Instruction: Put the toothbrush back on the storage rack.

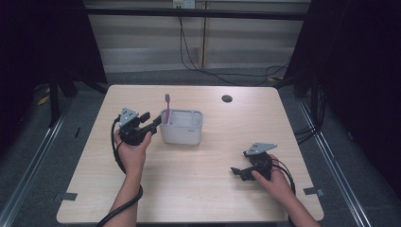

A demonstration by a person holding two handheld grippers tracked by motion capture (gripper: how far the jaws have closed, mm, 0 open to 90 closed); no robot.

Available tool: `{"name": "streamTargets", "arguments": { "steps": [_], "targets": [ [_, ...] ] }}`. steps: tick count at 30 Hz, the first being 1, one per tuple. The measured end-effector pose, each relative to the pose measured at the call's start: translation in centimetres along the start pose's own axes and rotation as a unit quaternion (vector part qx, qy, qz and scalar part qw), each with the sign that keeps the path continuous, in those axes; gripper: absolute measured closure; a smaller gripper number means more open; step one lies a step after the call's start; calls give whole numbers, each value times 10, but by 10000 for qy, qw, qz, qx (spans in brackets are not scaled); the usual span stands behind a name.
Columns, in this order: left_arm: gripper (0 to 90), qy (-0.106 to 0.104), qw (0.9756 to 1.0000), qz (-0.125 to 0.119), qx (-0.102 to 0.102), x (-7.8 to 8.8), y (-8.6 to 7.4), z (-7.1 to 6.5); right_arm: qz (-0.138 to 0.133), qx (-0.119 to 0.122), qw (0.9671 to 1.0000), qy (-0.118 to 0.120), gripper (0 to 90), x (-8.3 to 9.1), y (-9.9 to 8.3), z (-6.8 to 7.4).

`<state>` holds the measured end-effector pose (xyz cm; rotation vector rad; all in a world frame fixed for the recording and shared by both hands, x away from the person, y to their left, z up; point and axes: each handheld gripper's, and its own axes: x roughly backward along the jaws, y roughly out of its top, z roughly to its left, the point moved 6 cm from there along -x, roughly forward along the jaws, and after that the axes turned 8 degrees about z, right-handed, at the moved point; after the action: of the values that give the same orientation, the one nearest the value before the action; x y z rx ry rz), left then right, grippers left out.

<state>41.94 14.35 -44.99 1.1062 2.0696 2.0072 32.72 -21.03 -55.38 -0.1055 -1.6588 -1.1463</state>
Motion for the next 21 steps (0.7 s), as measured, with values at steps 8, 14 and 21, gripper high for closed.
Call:
{"name": "streamTargets", "arguments": {
  "steps": [8,14,21],
  "targets": [
    [374,-115,9999,21,-1,4,2,-2,-2,6,10000,1,134,0,0,0],
    [328,-163,9998,125,-63,6,1,-1,-1,5,10000,1,135,0,0,0],
    [306,-185,9995,207,-127,8,-2,0,-1,1,10000,3,134,0,0,0]
  ]
}}
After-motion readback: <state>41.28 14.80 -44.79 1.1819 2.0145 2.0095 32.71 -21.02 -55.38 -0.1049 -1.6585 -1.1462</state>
